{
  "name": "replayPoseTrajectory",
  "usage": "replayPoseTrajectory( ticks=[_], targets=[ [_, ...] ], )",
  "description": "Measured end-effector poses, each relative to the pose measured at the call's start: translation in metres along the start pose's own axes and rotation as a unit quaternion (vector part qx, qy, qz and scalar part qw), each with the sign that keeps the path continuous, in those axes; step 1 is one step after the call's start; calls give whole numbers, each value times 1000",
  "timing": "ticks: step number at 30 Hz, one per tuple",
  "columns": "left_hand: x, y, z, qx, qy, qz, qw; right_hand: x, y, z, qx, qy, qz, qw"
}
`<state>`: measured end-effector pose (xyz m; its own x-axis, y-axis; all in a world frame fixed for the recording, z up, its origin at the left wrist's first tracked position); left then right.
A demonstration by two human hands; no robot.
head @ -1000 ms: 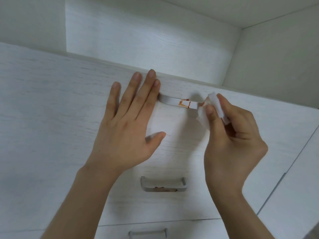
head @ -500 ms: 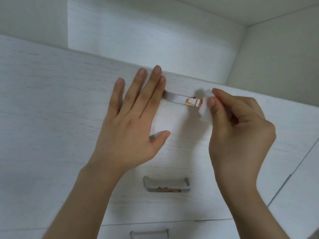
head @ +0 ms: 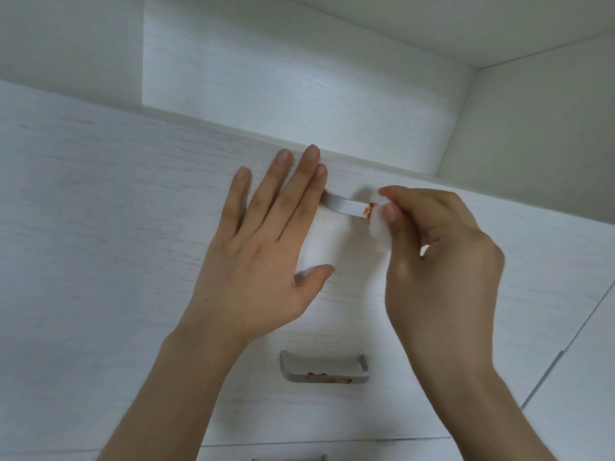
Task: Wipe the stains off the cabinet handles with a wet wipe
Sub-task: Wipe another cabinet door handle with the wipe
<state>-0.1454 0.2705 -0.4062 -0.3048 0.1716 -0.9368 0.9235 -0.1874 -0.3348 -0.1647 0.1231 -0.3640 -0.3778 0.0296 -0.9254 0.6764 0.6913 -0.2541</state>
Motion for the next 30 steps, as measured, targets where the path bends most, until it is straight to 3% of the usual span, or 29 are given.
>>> replayPoseTrajectory(
  ticks=[8,13,17,20,28,30],
  targets=[
    [0,1,0,6,2,3,1000,4,7,-6,-17,-32,17,999],
    [0,0,0,7,-1,0,1000,6,7,-4,-75,-4,5,997],
    [-1,-2,-1,9,-3,-8,1000,13,-3,8,-152,70,79,983],
    [-1,-2,-1,13,0,-9,1000,20,9,6,-172,75,81,979],
    [0,-1,-2,33,2,-1,999,22,18,0,-145,20,91,985],
    [0,-2,-2,31,2,-5,999,24,14,8,-158,42,104,981]
  ],
)
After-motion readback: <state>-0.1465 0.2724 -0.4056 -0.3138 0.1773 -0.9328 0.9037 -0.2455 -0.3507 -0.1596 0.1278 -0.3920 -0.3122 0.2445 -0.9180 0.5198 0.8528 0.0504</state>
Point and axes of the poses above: each hand's wrist, its own x-axis away from the middle knuckle, its own y-axis out of the palm, z = x × y, the point moved 4 cm from there along -x, towards the middle knuckle, and after that the axes turned 8 degrees about x, right-handed, at the moved point
